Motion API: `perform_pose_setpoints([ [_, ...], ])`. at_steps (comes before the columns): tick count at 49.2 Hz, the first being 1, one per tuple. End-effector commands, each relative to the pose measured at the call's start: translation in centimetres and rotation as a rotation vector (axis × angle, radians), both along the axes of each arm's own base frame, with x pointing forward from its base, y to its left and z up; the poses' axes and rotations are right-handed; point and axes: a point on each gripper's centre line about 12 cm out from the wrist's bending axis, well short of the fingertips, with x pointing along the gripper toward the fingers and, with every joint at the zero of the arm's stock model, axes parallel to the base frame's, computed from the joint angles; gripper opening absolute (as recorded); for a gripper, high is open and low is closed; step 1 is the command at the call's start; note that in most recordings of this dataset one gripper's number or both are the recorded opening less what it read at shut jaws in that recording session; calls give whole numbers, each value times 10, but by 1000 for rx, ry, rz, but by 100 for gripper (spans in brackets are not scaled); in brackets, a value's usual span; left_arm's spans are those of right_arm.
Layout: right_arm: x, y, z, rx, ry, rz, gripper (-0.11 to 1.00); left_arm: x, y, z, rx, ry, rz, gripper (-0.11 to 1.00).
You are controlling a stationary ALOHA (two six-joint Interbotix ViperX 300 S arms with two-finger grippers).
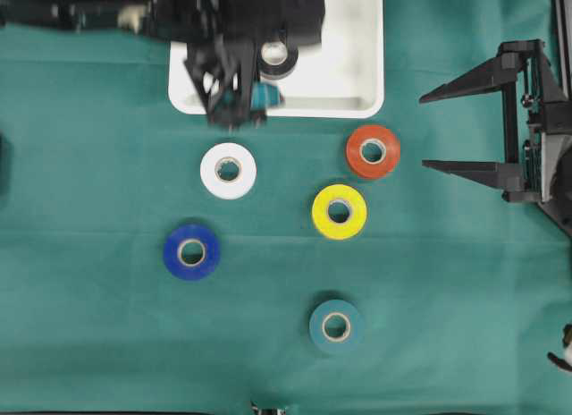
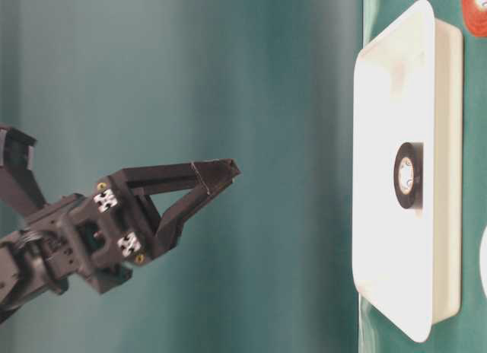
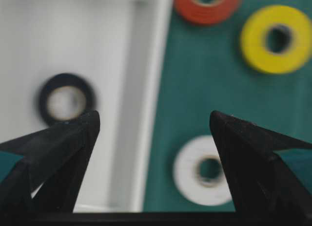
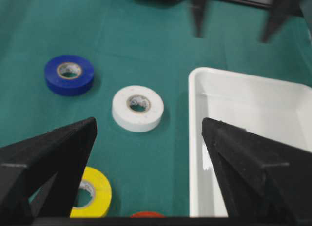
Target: Pick up the tape from a random location and place it into the white case.
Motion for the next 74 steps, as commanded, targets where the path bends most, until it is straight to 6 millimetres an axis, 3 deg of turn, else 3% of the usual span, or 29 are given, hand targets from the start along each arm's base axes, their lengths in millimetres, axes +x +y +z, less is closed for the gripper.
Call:
perform_pose_setpoints([
  [1, 3, 0, 11, 3, -29, -2, 91, -3, -21, 18, 6, -55, -46, 98],
  [7, 3, 0, 11, 1, -28, 0, 91, -5, -33, 19, 7, -70, -76, 98],
  [21, 2, 0, 11, 4, -18, -3, 91, -31, -29, 23, 13, -119, -65, 98],
  [49, -5, 0, 14, 0, -8, -2, 91, -149, -36, 31, 46, -473, -58, 98],
  [60, -5, 0, 13, -3, -5, 0, 91, -181, -38, 8, 44, -532, -55, 98],
  [74, -7, 0, 6, -3, 9, 0, 91, -204, -40, -18, 51, -593, -53, 98],
])
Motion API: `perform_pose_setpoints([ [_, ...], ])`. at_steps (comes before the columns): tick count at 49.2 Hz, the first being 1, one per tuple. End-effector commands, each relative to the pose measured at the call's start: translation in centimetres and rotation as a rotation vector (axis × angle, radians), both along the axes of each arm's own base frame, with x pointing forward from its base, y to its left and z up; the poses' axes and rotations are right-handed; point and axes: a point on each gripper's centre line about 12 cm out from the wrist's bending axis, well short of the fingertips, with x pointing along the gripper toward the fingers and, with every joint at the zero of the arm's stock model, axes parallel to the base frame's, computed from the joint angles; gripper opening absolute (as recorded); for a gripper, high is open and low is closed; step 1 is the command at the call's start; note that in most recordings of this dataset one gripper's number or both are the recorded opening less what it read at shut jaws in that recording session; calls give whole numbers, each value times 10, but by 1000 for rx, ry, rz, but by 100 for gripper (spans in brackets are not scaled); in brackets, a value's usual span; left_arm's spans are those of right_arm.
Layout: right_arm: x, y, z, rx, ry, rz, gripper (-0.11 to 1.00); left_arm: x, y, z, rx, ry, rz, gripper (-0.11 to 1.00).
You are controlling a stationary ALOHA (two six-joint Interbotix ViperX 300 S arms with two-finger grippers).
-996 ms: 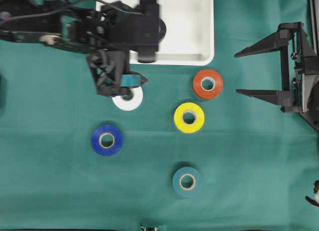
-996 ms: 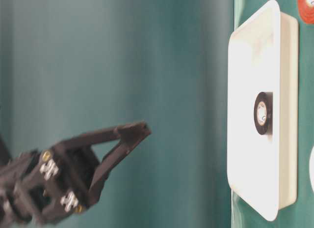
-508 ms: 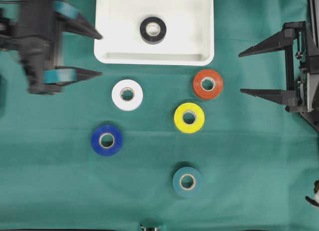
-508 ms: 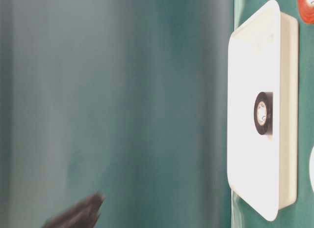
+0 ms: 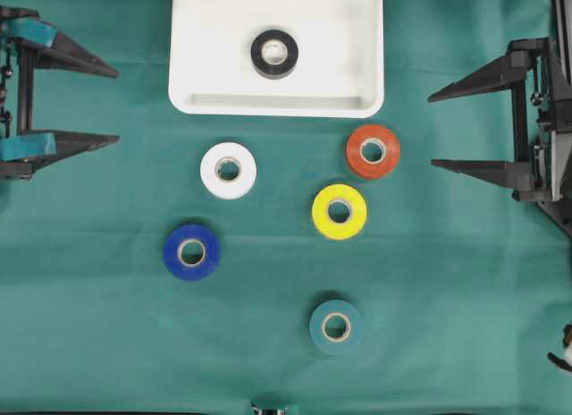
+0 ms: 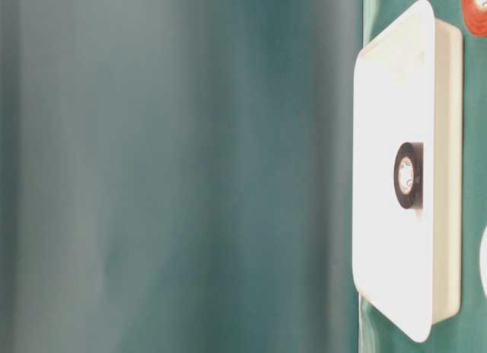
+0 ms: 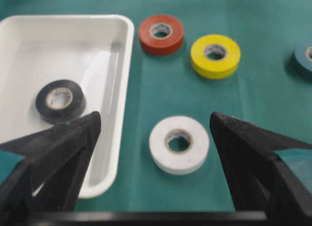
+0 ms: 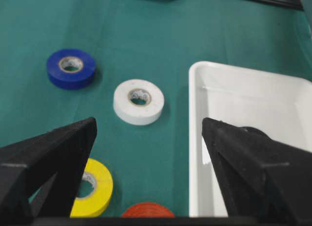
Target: Pick up the tape from a random location and place it into the white case.
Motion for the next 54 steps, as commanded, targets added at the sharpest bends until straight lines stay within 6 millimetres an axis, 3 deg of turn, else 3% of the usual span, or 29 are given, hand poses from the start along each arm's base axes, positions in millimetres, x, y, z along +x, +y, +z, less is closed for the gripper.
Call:
perform_pose_setpoints([
  [1, 1, 0, 1, -3, -6, -1, 91, -3, 0, -2, 1, -29, 4, 98],
  [17, -2, 0, -11, -1, 2, 1, 91, -12, 0, -30, -1, -49, 5, 97],
  [39, -2, 0, -11, 3, 5, 1, 91, -12, 0, -29, 0, -60, 6, 97],
  [54, -2, 17, -9, 13, 2, 75, 91, -11, 0, -29, 0, -61, 6, 97],
])
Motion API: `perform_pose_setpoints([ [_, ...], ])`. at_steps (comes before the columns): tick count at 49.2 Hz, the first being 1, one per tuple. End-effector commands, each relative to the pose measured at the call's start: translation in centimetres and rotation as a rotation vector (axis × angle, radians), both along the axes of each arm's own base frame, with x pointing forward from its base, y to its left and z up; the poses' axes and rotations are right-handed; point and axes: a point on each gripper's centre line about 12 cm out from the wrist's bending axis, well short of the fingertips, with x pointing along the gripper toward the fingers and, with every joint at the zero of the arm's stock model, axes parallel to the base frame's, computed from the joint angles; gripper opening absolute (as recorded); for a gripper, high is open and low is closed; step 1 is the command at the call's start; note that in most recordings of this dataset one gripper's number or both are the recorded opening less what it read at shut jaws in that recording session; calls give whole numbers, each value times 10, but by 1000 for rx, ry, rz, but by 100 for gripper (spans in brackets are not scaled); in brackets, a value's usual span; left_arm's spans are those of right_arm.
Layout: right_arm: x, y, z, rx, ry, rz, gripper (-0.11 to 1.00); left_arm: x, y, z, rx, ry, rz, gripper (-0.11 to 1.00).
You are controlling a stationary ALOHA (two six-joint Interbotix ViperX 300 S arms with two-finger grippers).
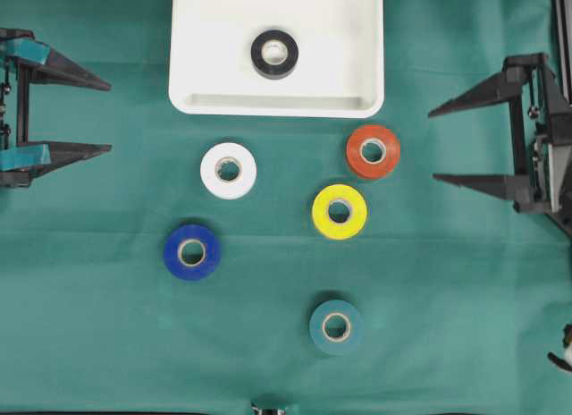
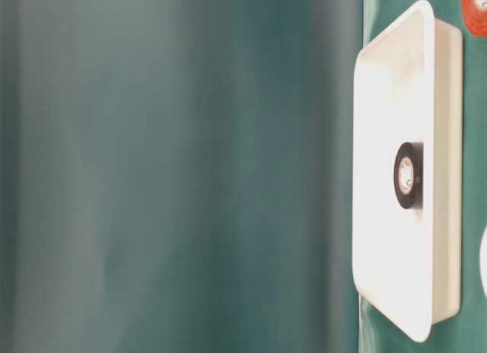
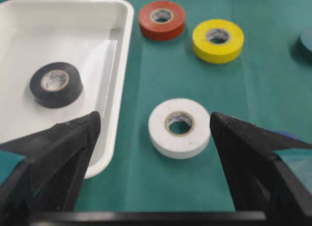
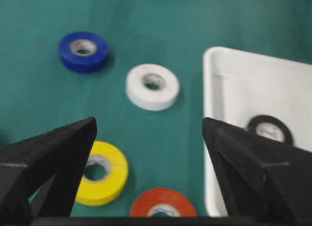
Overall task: Pick up the tape from a random location and place it into the white case.
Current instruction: 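Move the open right gripper over the yellow tape roll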
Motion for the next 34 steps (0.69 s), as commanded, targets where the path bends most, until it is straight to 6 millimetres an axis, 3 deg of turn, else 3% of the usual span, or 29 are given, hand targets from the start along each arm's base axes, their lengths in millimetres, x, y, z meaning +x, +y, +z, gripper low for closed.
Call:
perform_pose_setpoints([
  [1, 2, 6, 6, 10, -15, 24, 91, 2, 1, 5, -2, -19, 4, 97],
  [34, 12, 9, 5, 10, 7, 35, 91, 2, 1, 6, -3, -20, 4, 97],
])
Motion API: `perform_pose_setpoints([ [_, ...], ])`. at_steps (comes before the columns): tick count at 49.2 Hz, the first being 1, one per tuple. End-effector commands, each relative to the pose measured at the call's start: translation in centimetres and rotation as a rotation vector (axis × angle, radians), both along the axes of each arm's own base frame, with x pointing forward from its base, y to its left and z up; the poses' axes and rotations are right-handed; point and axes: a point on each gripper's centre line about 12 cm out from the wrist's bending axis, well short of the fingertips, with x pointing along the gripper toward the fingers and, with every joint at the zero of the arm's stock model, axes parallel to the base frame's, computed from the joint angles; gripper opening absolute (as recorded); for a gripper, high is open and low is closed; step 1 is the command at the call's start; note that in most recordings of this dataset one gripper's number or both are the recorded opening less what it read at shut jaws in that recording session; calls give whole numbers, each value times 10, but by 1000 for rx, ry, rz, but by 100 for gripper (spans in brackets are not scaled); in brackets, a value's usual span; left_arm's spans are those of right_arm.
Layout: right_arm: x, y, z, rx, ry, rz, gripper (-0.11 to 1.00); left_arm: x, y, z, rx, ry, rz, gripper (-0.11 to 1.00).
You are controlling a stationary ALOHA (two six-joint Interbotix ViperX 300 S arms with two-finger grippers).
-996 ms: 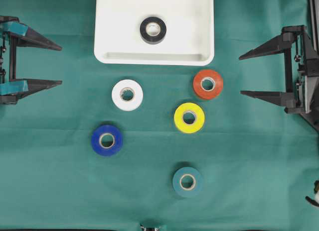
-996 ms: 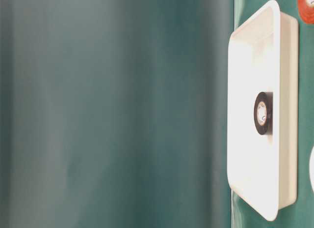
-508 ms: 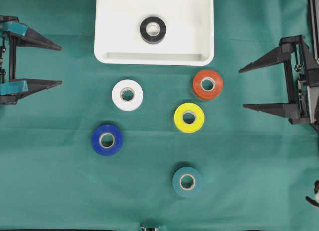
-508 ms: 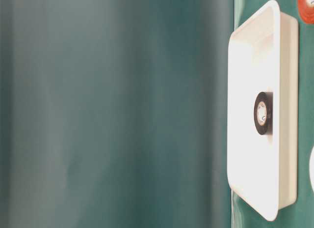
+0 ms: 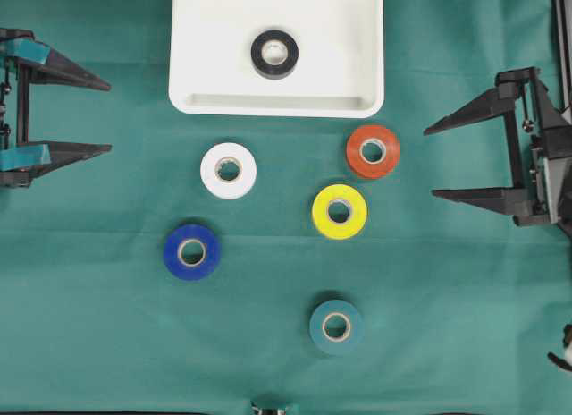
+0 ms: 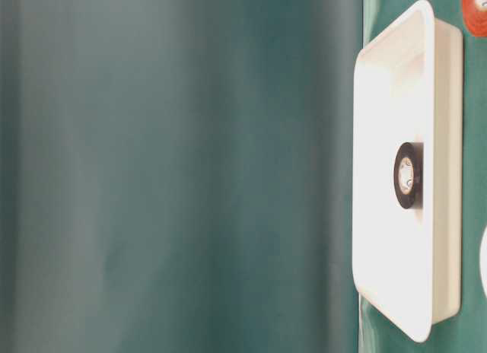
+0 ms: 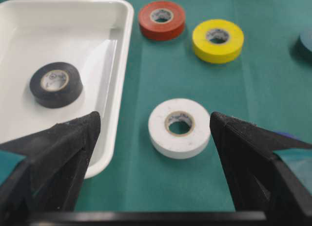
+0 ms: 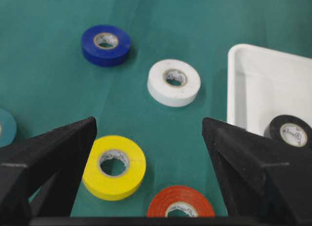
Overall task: Pick up the tape from a random location and place it into the white case.
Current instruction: 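Move the open right gripper over the yellow tape roll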
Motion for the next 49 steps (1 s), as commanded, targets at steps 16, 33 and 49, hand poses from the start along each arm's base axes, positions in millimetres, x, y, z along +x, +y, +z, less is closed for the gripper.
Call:
perform_pose_setpoints([
  [16, 32, 4, 16, -2, -29, 5, 91, 2, 1, 5, -3, -17, 4, 97],
  [33, 65, 6, 20, -19, -49, 9, 91, 2, 1, 5, -3, -16, 4, 97],
  [49, 103, 0, 22, -37, -24, -15, 91, 3, 1, 4, -4, -9, 4, 97],
])
